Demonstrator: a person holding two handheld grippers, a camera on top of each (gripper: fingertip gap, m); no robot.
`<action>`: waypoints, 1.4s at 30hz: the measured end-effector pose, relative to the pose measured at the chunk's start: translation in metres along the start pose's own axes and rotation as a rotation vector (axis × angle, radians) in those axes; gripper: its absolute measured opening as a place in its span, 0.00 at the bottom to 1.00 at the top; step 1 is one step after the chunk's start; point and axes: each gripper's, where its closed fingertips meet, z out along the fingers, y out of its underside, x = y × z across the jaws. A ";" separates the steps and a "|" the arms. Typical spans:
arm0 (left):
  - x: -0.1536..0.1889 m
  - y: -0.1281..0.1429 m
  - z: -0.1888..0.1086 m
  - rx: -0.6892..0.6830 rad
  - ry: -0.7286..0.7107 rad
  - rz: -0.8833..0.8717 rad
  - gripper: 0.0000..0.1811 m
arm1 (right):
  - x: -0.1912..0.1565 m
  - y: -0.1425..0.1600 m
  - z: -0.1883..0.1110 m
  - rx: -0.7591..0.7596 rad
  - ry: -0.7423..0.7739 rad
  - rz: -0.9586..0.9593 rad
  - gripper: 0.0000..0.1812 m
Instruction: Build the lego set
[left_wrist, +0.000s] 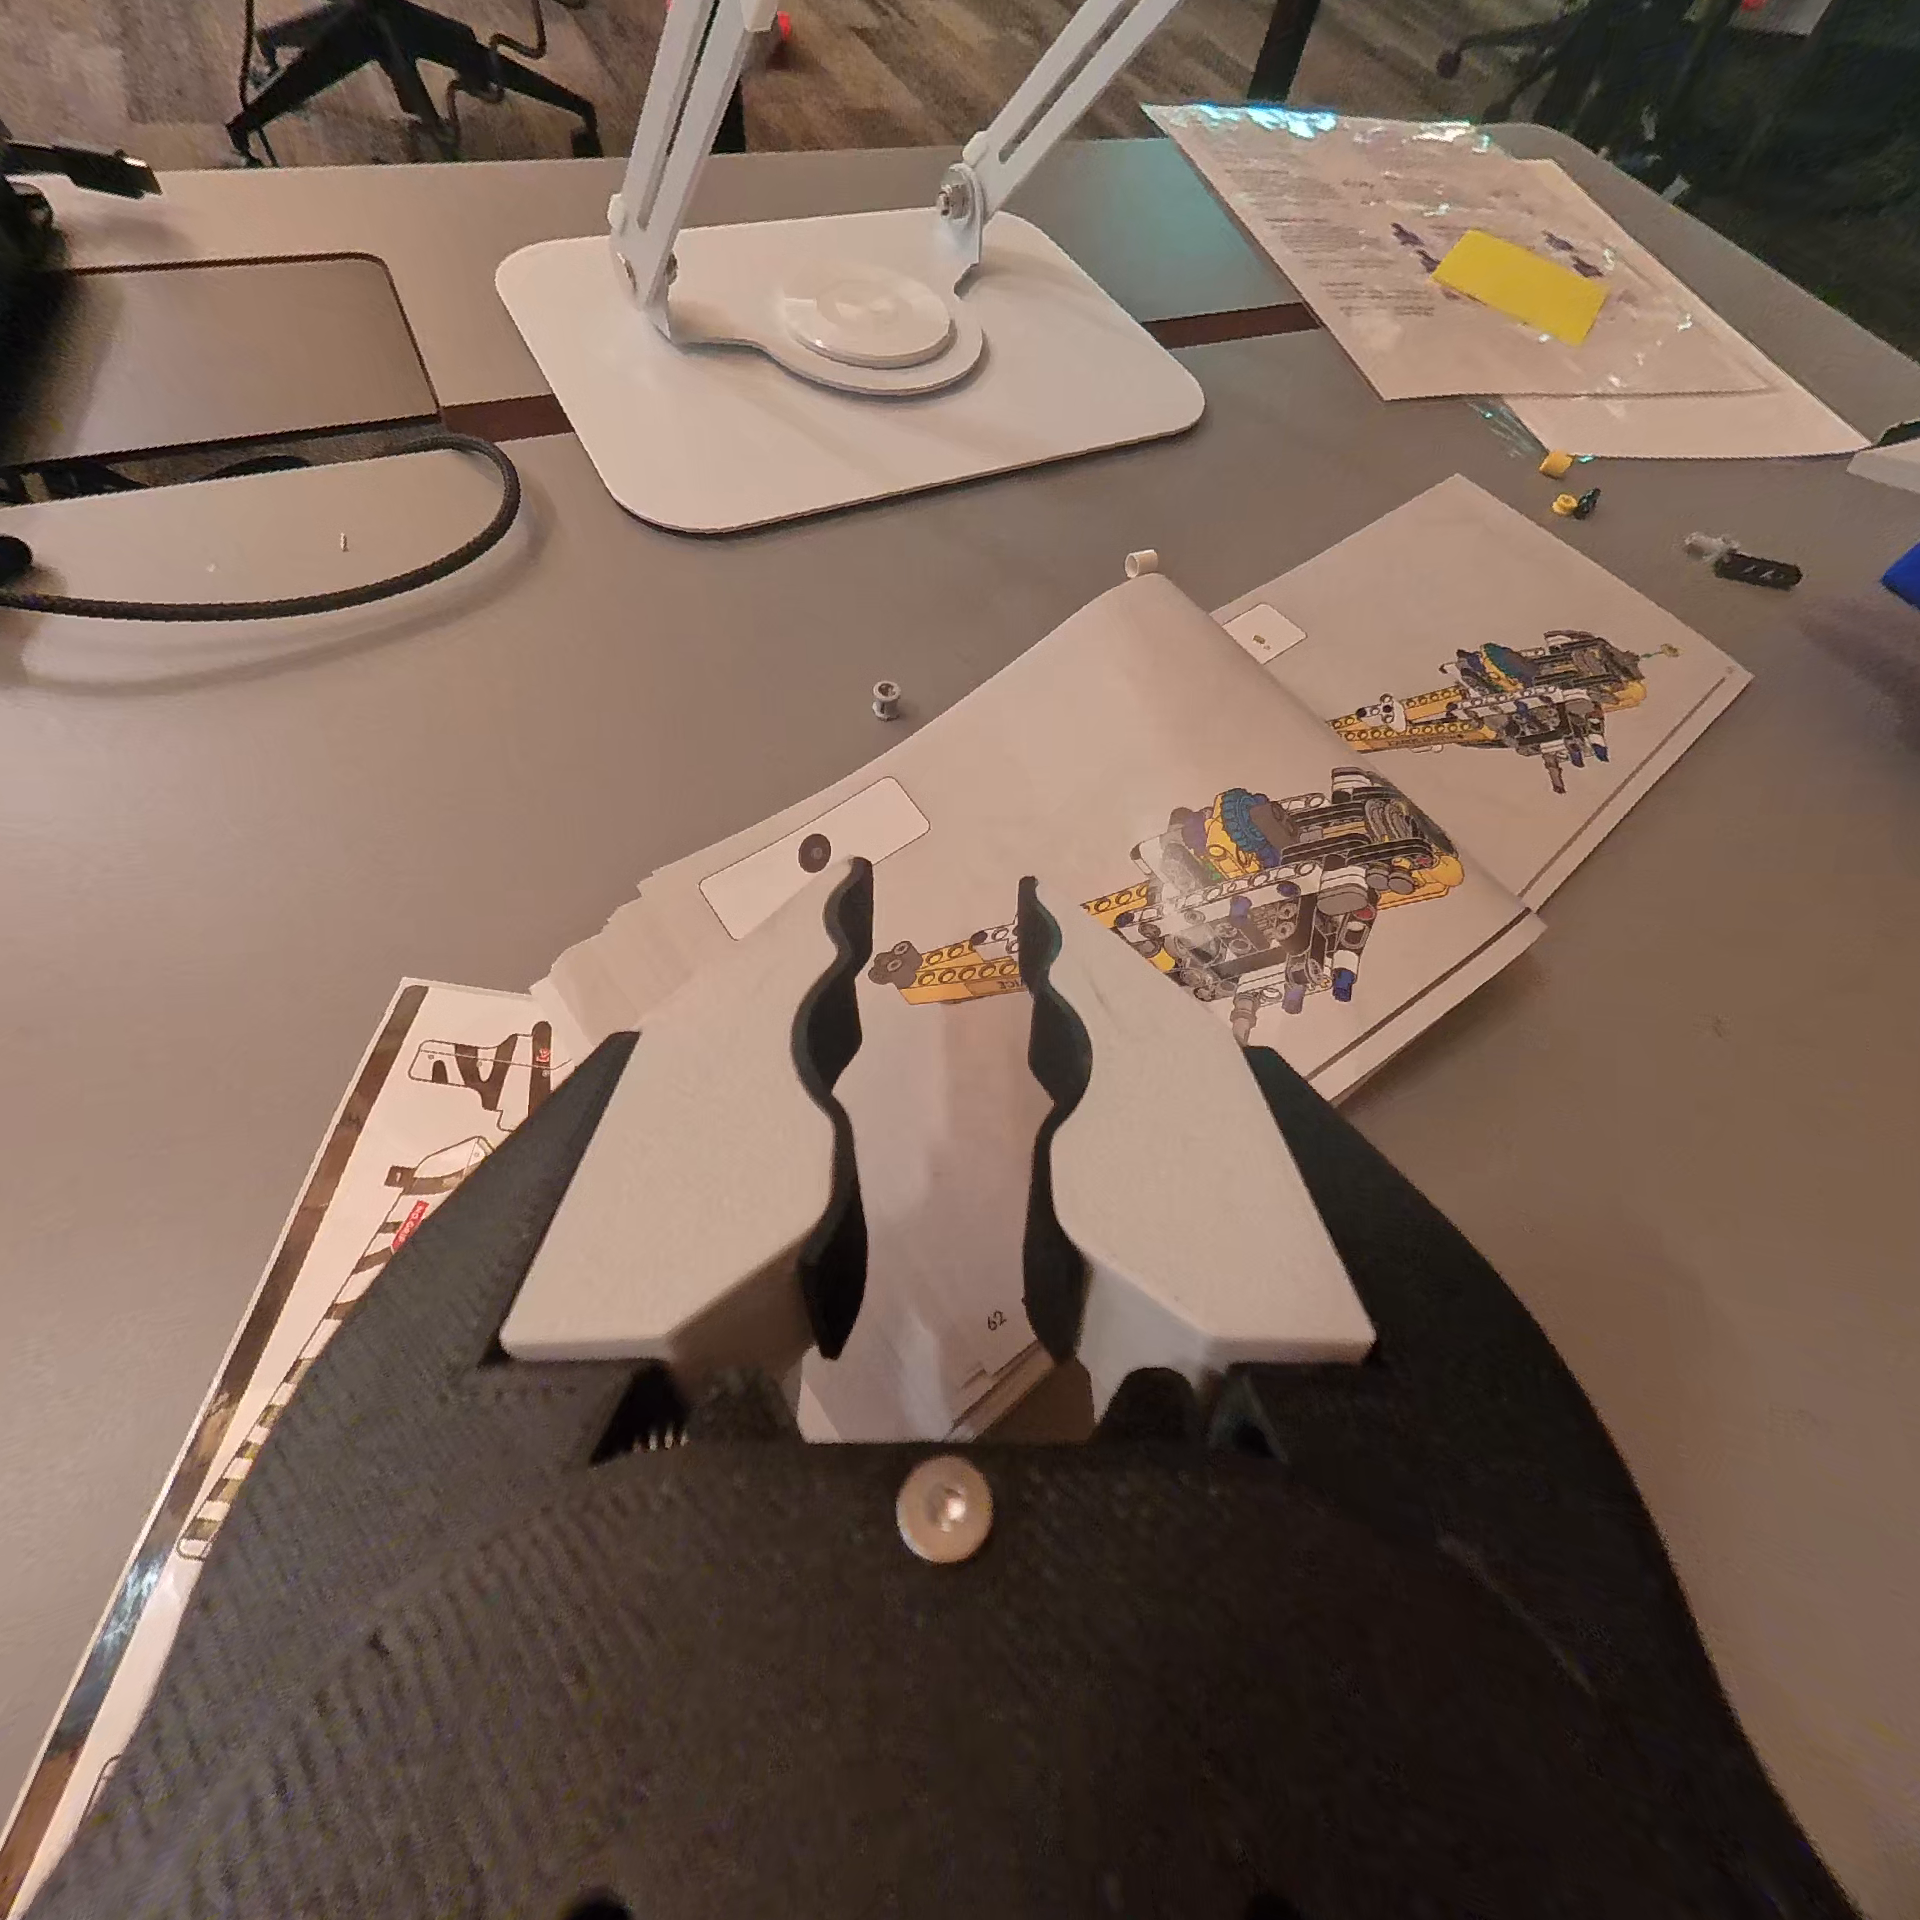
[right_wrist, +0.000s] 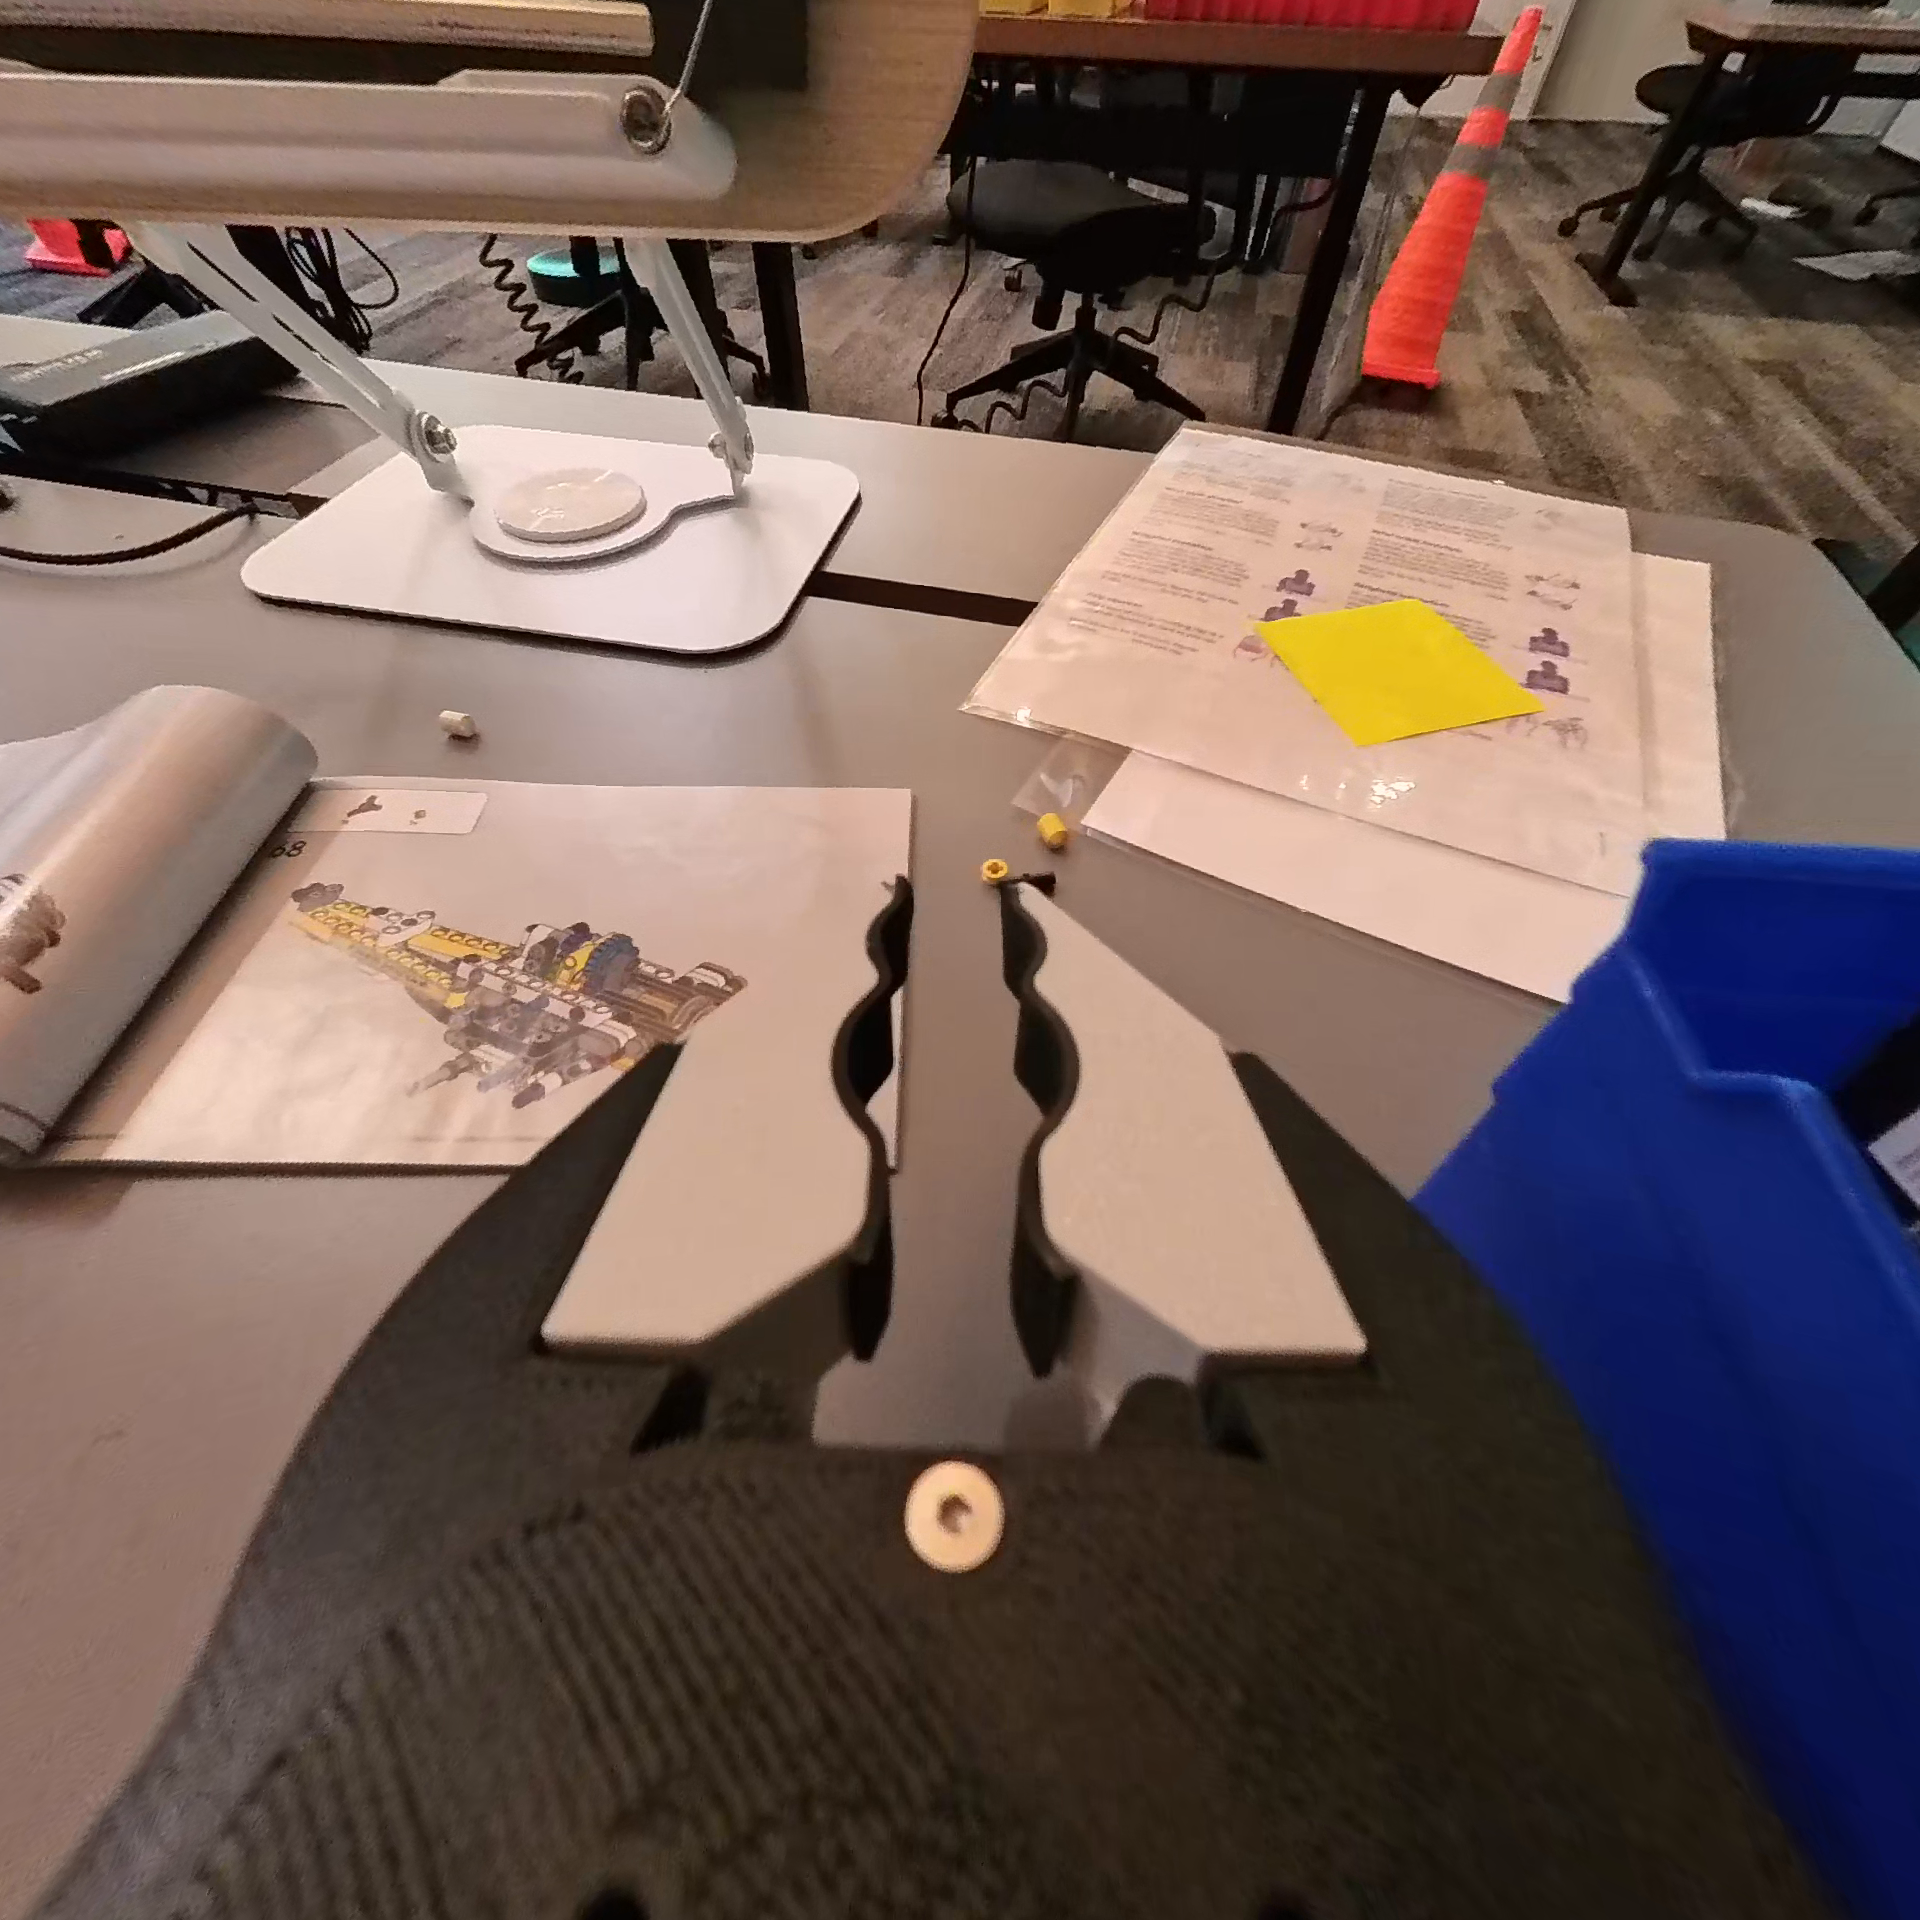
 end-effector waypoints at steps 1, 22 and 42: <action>0.000 0.000 0.000 0.000 0.001 -0.001 0.14 | 0.000 0.000 0.000 0.000 0.000 -0.002 0.08; -0.025 -0.032 -0.029 0.188 0.076 -0.194 0.08 | 0.000 -0.001 -0.001 0.009 -0.017 0.028 0.09; 0.072 -0.025 -0.016 0.097 0.156 0.159 0.00 | -0.009 0.005 0.004 -0.035 -0.026 -0.038 0.08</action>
